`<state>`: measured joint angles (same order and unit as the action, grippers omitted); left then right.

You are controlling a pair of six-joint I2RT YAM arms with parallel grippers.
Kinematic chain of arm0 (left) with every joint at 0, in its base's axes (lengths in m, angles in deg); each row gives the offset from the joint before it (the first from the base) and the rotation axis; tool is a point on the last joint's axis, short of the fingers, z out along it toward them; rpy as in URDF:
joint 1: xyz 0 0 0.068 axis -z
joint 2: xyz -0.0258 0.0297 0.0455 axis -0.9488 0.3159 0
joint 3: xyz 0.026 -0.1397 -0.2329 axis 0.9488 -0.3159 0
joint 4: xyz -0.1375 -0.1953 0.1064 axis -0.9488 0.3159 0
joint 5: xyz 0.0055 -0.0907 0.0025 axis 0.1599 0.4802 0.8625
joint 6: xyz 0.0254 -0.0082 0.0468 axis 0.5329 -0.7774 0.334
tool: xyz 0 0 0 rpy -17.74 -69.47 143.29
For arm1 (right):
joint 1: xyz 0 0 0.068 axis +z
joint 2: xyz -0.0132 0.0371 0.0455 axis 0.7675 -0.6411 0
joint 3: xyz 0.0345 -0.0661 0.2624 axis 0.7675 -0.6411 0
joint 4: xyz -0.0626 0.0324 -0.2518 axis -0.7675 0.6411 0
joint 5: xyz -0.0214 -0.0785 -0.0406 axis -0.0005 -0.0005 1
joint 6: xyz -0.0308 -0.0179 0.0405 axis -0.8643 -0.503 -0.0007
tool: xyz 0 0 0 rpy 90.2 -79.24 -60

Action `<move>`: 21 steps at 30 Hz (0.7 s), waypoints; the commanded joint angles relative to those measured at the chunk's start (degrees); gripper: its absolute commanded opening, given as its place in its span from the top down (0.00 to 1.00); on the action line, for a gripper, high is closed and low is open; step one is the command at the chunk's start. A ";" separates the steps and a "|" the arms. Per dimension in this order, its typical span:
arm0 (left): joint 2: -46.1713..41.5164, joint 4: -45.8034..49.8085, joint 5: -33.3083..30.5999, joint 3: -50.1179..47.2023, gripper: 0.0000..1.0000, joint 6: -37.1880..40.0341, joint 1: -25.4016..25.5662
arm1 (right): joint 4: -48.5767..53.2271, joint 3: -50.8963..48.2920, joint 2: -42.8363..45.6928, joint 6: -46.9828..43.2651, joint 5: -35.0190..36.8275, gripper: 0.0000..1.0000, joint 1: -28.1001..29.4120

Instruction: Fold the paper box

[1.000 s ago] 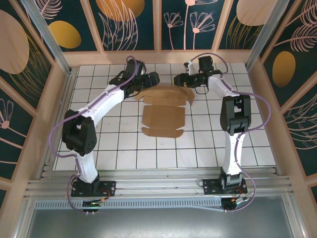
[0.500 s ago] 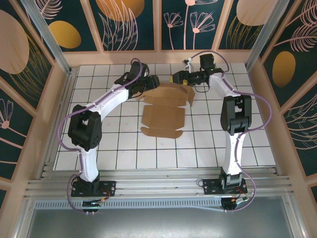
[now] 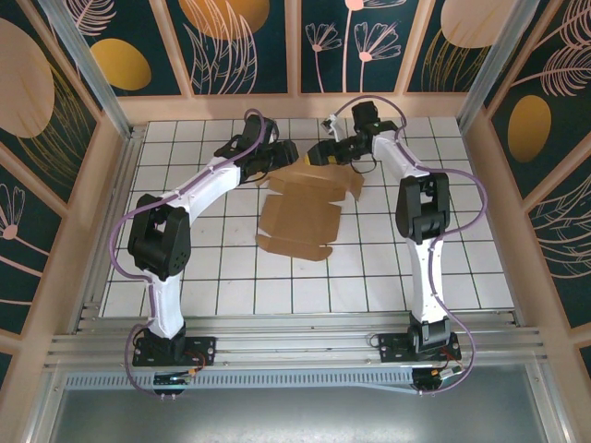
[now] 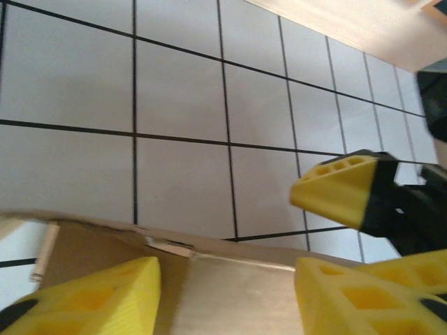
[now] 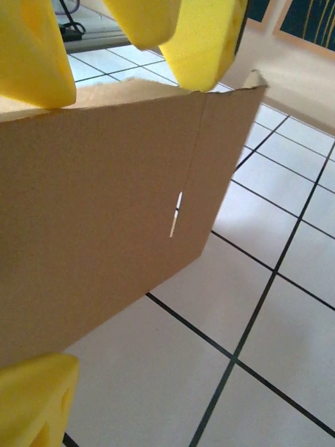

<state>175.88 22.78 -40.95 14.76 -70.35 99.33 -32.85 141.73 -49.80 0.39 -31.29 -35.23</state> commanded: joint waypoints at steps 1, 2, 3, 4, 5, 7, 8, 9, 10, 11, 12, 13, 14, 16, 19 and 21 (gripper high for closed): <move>0.78 -3.75 5.81 -1.73 0.53 -2.67 -0.11 | 2.86 1.88 -0.81 -1.15 3.65 0.14 0.04; 1.03 -4.19 6.79 -1.94 0.54 -3.06 -0.10 | 2.79 1.74 -0.81 -1.15 3.73 0.15 0.05; 1.25 -4.20 7.17 -1.88 0.54 -3.36 -0.15 | 2.68 1.61 -0.72 -1.01 4.04 0.15 0.05; 1.47 -3.99 7.37 -1.78 0.54 -3.50 -0.15 | 2.51 1.55 -0.80 -0.61 4.43 0.15 0.05; 1.64 -3.66 7.22 -1.59 0.53 -3.39 -0.15 | 2.40 1.56 -0.81 -0.55 4.55 0.15 0.05; 1.49 -2.83 5.96 -1.37 0.41 -2.66 -0.23 | 2.23 1.67 -0.76 -0.31 4.64 0.15 0.05; 1.08 -2.39 4.55 -1.40 0.36 -2.20 -0.28 | 2.22 1.69 -0.72 -0.28 4.76 0.14 0.04; 0.34 -2.10 2.66 -1.65 0.34 -1.64 -0.33 | 2.30 1.74 -0.67 -0.24 4.93 0.15 0.05; -0.66 -2.21 1.10 -2.10 0.31 -0.63 -0.32 | 2.31 1.67 -0.57 -0.28 4.99 0.15 0.04; -1.69 -2.70 0.33 -2.73 0.30 0.55 -0.30 | 2.32 1.69 -0.47 -0.20 4.98 0.15 0.04; -2.98 -3.45 -0.11 -3.62 0.28 2.12 -0.33 | 2.31 1.60 -0.38 -0.11 4.82 0.14 0.04; -4.30 -4.18 0.30 -4.58 0.26 4.45 -0.32 | 2.24 1.47 -0.29 0.02 4.63 0.14 0.04; -5.19 -4.66 1.30 -5.36 0.24 6.78 -0.33 | 2.22 1.52 -0.20 0.17 4.56 0.14 0.04; -6.54 -3.75 3.43 -6.29 0.22 13.03 -0.33 | 2.00 1.51 0.07 0.55 3.96 0.13 0.01; -5.84 1.85 1.41 -4.82 0.21 18.92 -0.33 | 1.87 1.52 0.57 0.95 2.02 0.10 0.04; -4.65 5.91 -1.59 -2.74 0.20 20.60 -0.32 | 1.87 1.52 1.01 1.03 0.98 0.09 0.02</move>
<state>171.66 22.50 -39.75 9.76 -56.93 98.92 -32.15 142.45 -49.80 1.01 -29.78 -35.19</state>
